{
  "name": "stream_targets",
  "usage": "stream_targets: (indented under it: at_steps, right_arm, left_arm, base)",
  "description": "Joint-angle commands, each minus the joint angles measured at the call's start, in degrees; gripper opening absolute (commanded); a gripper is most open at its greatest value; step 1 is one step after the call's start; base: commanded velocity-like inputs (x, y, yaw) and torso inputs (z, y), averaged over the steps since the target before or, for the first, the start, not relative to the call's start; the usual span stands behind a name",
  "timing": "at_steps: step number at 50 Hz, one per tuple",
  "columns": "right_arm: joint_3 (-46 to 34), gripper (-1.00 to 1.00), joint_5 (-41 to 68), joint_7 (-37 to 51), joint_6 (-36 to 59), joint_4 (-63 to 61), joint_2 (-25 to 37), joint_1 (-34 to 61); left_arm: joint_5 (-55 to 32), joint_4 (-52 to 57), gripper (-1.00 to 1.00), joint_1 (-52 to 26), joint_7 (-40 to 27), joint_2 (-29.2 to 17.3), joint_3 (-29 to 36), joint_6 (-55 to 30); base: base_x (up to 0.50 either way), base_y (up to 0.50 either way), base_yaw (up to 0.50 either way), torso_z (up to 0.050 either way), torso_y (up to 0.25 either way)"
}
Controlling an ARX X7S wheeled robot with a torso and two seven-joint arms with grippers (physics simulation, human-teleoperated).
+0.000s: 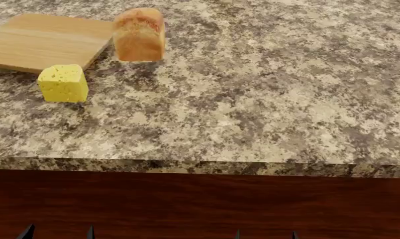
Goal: Place the bread and cheese on the cutting board.
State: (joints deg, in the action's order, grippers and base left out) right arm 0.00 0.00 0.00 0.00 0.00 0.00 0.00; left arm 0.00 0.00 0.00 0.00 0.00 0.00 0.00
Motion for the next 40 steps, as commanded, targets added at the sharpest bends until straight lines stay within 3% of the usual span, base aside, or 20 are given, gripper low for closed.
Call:
stream_targets:
  at_steps: [1, 13, 15, 16, 19, 25, 40]
  right_arm:
    - [0.00, 1.00, 0.54, 0.72, 0.00, 0.00, 0.54, 0.00]
    - [-3.22, 1.00, 2.86, 3.23, -1.14, 1.58, 2.75, 0.32]
    - [-4.10, 1.00, 1.49, 4.12, 2.10, -0.87, 3.20, 0.47]
    - [-4.00, 1.00, 1.80, 3.98, 3.74, -3.65, 3.68, 0.43]
    - [-4.12, 1.00, 0.68, 4.51, 10.61, -11.84, 5.09, 1.36]
    - [-2.85, 1.00, 1.72, 4.58, 15.52, -18.84, 6.67, 3.95]
    - [-1.49, 1.00, 4.71, 4.84, 20.58, -24.60, 8.01, 7.96]
  left_arm:
    - [-0.56, 0.00, 1.00, 0.00, -0.64, -0.57, 0.64, 0.00]
    - [-4.06, -0.56, 1.00, 0.43, -0.95, -3.01, 2.88, 3.97]
    - [-5.78, -0.05, 1.00, 0.24, -0.29, -3.11, 2.89, 3.91]
    - [-2.44, 0.16, 1.00, 0.28, -1.90, -3.32, 3.77, 6.61]
    - [-5.97, 7.41, 1.00, -1.31, -2.69, -3.42, 2.54, -1.50]
    - [-9.91, 14.94, 1.00, -5.34, -4.45, -4.07, 1.10, -9.84]
    - [-10.86, 18.23, 1.00, -10.83, -7.50, -6.14, 0.25, -13.04]
  base:
    - [0.00, 0.00, 0.00, 0.000, 0.000]
    - [0.00, 0.00, 0.00, 0.007, 0.000]
    - [0.00, 0.00, 0.00, 0.050, 0.000]
    - [0.00, 0.00, 0.00, 0.050, 0.000]
    - [0.00, 0.00, 0.00, 0.050, 0.000]
    - [0.00, 0.00, 0.00, 0.050, 0.000]
    - [0.00, 0.00, 0.00, 0.050, 0.000]
